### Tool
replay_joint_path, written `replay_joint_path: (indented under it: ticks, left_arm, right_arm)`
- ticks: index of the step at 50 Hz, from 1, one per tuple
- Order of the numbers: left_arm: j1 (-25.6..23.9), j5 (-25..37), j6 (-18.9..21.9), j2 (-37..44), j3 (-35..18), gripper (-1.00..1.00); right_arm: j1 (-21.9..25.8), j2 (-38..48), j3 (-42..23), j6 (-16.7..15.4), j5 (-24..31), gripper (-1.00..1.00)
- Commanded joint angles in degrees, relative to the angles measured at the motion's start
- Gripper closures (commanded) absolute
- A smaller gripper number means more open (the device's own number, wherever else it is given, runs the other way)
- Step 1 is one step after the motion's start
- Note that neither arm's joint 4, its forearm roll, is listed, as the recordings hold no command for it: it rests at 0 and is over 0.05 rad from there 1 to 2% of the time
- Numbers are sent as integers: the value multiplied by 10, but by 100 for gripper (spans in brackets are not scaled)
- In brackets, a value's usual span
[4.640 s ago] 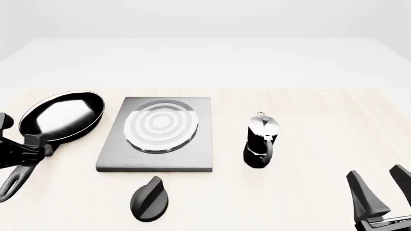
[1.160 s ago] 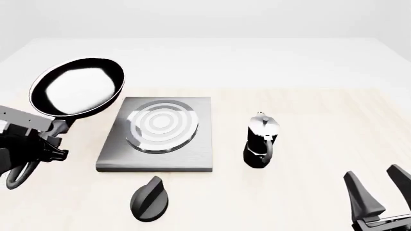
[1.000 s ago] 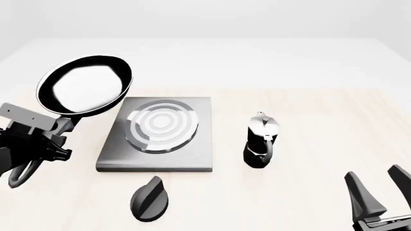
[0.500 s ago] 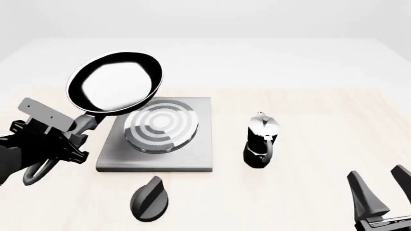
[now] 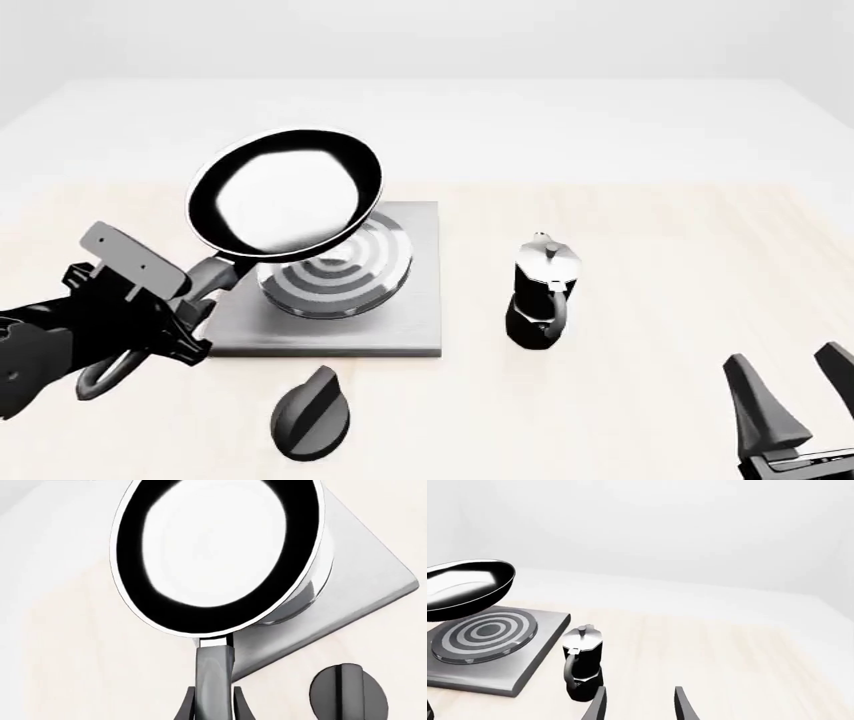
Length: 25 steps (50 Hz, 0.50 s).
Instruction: Turn on the stove and put the frying pan on it.
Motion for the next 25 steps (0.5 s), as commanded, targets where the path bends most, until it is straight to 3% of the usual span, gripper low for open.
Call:
replay_joint_path:
  ticks: [1, 25]
  left_arm:
    - [-17, -24, 8, 5, 5, 100]
    - [-38, -88, 9, 56, 41, 100]
  right_arm:
    - [-1, 0, 0, 0, 0, -100]
    - [0, 0, 1, 1, 0, -100]
